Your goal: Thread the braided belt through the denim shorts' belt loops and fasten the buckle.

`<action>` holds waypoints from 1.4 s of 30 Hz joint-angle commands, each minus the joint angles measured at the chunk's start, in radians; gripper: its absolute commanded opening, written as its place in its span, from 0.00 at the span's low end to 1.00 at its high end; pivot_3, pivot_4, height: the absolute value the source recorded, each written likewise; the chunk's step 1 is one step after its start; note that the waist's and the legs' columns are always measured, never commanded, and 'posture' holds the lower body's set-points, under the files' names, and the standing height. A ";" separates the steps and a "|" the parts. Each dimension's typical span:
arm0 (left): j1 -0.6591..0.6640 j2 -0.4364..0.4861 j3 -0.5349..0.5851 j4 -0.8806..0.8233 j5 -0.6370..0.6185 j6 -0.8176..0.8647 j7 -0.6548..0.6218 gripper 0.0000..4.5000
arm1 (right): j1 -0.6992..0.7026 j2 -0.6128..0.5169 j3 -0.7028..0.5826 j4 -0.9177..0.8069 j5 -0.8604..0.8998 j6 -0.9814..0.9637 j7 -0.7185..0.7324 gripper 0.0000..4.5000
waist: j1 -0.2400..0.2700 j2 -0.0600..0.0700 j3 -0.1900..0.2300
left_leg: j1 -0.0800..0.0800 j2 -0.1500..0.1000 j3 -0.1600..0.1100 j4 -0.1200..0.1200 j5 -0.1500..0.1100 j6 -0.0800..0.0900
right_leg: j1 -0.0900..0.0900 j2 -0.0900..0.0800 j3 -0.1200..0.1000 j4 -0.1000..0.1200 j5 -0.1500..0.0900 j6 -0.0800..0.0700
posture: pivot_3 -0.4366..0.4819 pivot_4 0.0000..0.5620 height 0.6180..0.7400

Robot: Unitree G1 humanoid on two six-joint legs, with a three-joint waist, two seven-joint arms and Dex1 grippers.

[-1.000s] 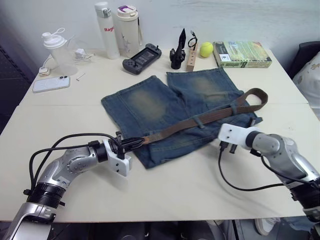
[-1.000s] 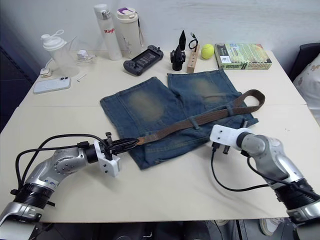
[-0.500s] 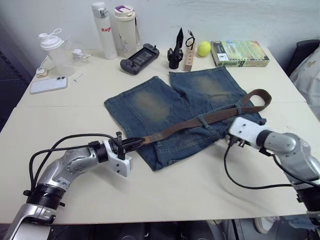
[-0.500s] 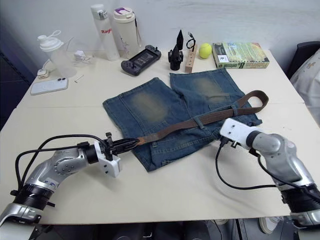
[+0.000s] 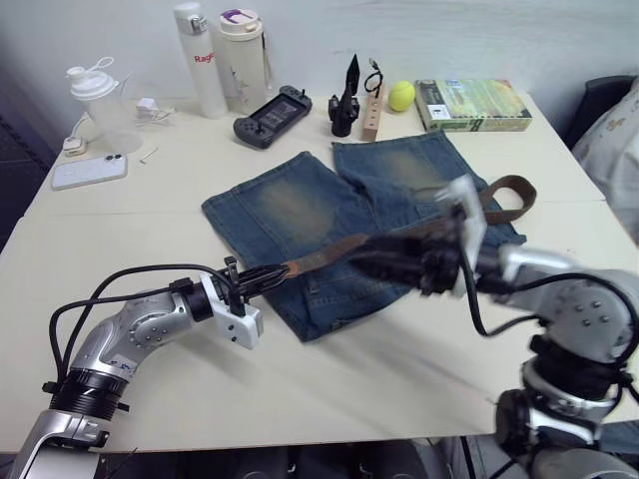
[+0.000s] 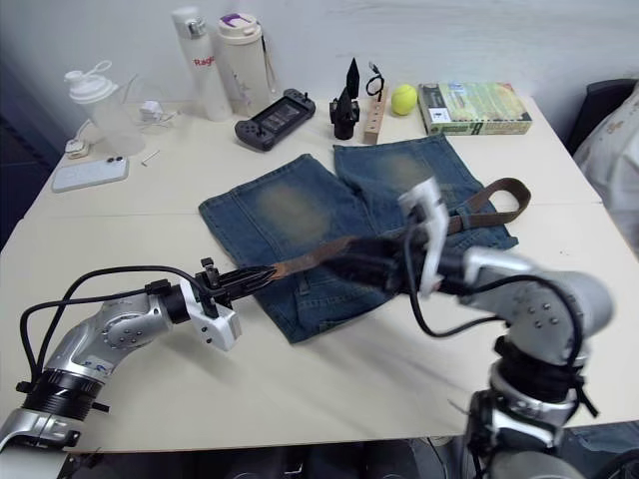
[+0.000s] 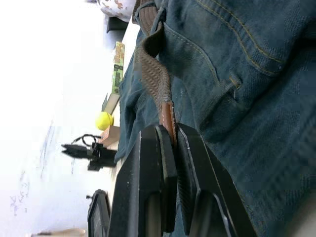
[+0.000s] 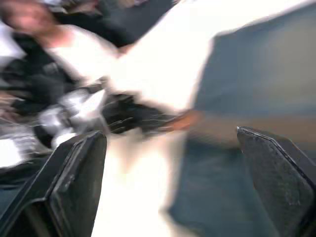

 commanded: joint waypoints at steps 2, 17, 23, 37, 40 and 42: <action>-0.001 0.005 0.019 -0.044 -0.005 0.002 0.015 0.00 | 0.078 0.237 -0.081 0.115 0.363 -0.064 -0.532 0.99 | -0.008 0.000 0.000 | 0.000 -0.001 0.003 0.000 0.000 0.001 | -0.001 0.000 -0.001 -0.001 0.001 0.002 | 0.48 0.27 0.86; 0.013 0.009 0.016 -0.068 -0.015 0.015 0.004 0.00 | 0.210 0.284 0.244 0.190 0.834 -0.797 -1.282 0.99 | -0.044 0.000 0.000 | 0.003 -0.001 0.007 -0.009 0.003 0.001 | -0.004 0.001 0.001 0.000 0.001 0.002 | 0.48 0.27 0.86; 0.013 0.013 0.014 -0.071 -0.016 0.014 -0.003 0.00 | 0.186 0.262 0.279 0.202 0.800 -0.865 -1.232 0.99 | -0.044 0.001 0.000 | 0.003 0.000 0.007 -0.010 0.003 0.001 | -0.004 0.001 0.001 0.000 0.001 0.002 | 0.48 0.27 0.86; 0.019 0.017 0.013 -0.085 -0.019 0.010 -0.006 0.00 | 0.189 0.267 0.336 0.210 0.726 -0.914 -1.120 0.01 | -0.044 0.001 0.000 | 0.003 0.000 0.007 -0.010 0.003 0.001 | -0.004 0.000 0.002 0.000 0.001 0.002 | 0.48 0.27 0.86; 0.024 0.014 0.015 -0.093 -0.035 0.006 -0.007 0.20 | 0.187 0.263 0.338 0.211 0.727 -0.914 -1.102 0.00 | -0.044 0.001 0.000 | 0.003 0.000 0.007 -0.010 0.003 0.001 | -0.004 0.000 0.002 0.000 0.001 0.002 | 0.48 0.27 0.86; 0.027 0.015 0.009 -0.097 -0.078 0.015 -0.028 0.38 | 0.185 0.233 0.353 0.209 0.705 -0.884 -1.065 0.00 | -0.044 0.001 0.000 | 0.003 0.000 0.007 -0.009 0.003 0.001 | -0.004 0.000 0.002 0.000 0.001 0.002 | 0.48 0.27 0.86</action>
